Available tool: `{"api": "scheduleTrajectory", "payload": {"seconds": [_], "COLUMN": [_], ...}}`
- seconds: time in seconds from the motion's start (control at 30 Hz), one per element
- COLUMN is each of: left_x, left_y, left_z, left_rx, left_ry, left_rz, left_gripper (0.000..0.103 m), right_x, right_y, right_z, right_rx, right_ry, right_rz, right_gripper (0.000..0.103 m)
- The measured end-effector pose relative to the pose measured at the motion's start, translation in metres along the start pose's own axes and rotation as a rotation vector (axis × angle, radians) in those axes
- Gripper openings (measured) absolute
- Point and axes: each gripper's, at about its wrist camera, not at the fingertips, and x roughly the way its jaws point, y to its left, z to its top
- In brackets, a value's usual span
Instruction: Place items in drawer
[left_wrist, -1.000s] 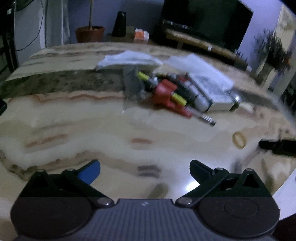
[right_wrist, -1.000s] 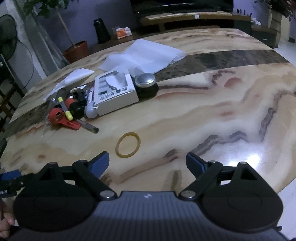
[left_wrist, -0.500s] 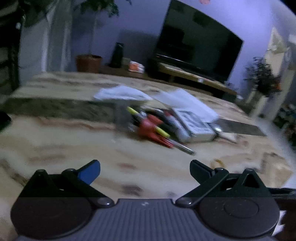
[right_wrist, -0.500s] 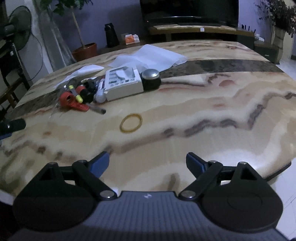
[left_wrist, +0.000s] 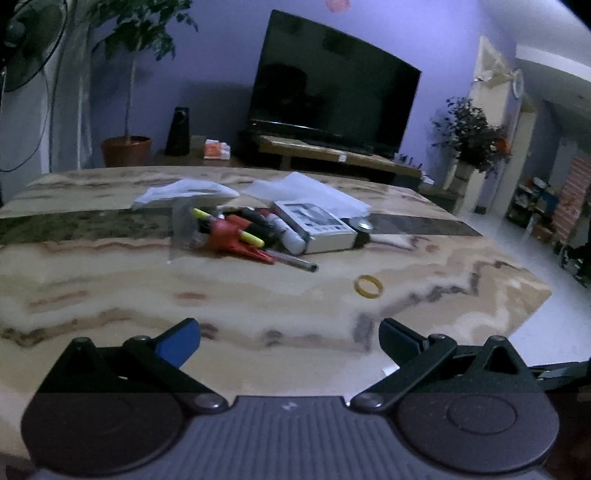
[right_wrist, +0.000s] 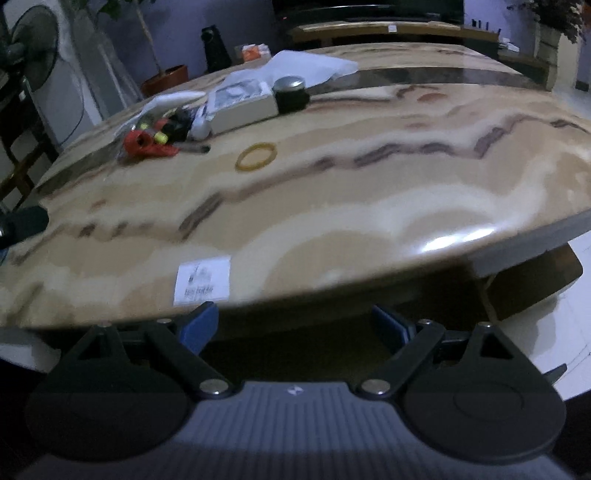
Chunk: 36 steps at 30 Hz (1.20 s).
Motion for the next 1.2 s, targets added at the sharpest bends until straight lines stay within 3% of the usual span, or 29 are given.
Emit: {"api": "scheduleTrajectory", "payload": {"seconds": [0.2, 0.37, 0.53, 0.67, 1.2], "left_x": [-0.005, -0.012, -0.003, 0.005, 0.021], "left_y": [-0.018, -0.029, -0.041, -0.048, -0.053], "left_z": [-0.02, -0.038, -0.063, -0.08, -0.105], "left_rx": [0.061, 0.085, 0.094, 0.095, 0.085], "left_ry": [0.02, 0.048, 0.165, 0.25, 0.38], "left_rz": [-0.016, -0.046, -0.018, 0.012, 0.099], "left_gripper": [0.102, 0.102, 0.102, 0.102, 0.102], "right_x": [-0.006, 0.0, 0.005, 0.009, 0.021], "right_y": [0.005, 0.014, 0.023, 0.025, 0.025], "right_z": [-0.029, -0.049, -0.068, -0.071, -0.072], "right_rx": [-0.002, -0.036, -0.069, -0.074, -0.082], "right_ry": [0.036, 0.098, 0.157, 0.157, 0.219], "right_rz": [0.002, -0.058, -0.117, -0.157, -0.207], "right_gripper": [0.091, 0.091, 0.091, 0.091, 0.091]}}
